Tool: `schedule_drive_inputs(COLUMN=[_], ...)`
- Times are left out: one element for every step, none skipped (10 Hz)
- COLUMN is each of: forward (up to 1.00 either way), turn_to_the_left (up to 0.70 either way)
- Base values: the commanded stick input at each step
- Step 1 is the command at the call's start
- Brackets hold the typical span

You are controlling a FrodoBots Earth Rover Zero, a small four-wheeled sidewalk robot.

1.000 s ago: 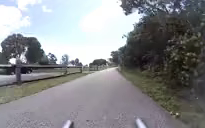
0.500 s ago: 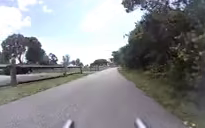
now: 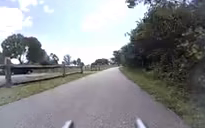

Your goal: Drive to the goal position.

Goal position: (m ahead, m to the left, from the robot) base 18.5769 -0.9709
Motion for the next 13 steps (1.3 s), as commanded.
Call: schedule_drive_inputs(forward=[0.50,0.50,0.50,0.50,0.50,0.50,0.50,0.50,0.50,0.50,0.50,0.50,0.50], turn_to_the_left=[0.00,0.00,0.00,0.00,0.00,0.00,0.00,0.00,0.00,0.00,0.00,0.00,0.00])
